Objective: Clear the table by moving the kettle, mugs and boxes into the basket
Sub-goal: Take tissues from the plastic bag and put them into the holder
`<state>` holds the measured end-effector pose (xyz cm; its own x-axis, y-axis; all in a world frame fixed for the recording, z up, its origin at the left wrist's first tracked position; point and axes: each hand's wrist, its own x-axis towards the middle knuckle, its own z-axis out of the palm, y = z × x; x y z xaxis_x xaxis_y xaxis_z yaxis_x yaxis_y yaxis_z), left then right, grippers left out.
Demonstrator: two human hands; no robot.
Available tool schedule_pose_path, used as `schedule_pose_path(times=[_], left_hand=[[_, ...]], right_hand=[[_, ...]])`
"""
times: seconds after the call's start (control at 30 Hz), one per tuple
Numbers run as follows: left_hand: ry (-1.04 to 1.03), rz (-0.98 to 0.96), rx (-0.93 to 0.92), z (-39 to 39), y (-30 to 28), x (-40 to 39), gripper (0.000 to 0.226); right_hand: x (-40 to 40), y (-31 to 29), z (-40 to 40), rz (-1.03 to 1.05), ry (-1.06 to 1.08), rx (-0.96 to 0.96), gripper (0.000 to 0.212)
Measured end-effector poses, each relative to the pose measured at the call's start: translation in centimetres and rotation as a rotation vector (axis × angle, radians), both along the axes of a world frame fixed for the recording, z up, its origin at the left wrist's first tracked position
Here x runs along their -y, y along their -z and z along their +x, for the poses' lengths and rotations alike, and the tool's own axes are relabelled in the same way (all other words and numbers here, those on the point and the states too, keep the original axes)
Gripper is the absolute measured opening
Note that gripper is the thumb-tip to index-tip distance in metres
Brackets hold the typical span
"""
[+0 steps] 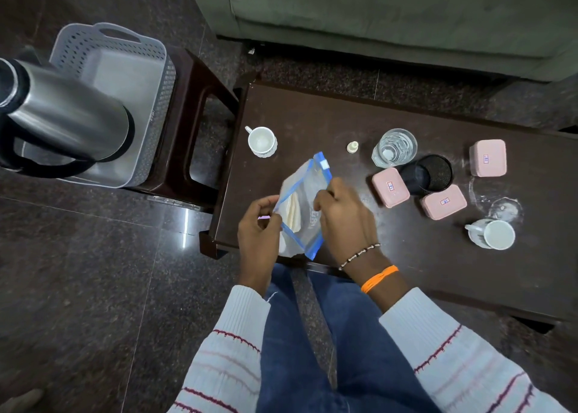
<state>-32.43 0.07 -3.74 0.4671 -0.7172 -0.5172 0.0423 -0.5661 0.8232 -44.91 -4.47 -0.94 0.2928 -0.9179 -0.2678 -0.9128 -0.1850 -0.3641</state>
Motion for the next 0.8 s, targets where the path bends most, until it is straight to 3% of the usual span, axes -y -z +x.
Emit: schedule_pose_path(times=[0.2, 0.43, 0.53, 0.6, 0.8], left_hand=[[0.066, -0.036, 0.015, -0.4, -0.2, 0.2, 0.036], [0.135, -0.043, 0.014, -1.4, 0.1, -0.8, 0.043], [0.158, -0.059, 0.021, -2.0, 0.3, -1.2, 0.039], [0.162, -0.071, 0.019, -2.4, 0.3, -1.4, 0.041], [0.148, -0.058, 0.005, -2.6, 0.9, -1.5, 0.034]], right_hand=[[0.7, 1.5, 2.6, 0.396, 0.049, 0.113, 0.032], [3.5, 4.2, 3.9, 0.885, 0.358, 0.323, 0.032], [3.5, 5.1, 3.8, 0.901, 0.418, 0.268, 0.012], [3.3, 5.6, 3.9, 0.892, 0.411, 0.23, 0.028], [2.7, 6.3, 3.6, 0.82, 0.387, 0.147, 0.025]])
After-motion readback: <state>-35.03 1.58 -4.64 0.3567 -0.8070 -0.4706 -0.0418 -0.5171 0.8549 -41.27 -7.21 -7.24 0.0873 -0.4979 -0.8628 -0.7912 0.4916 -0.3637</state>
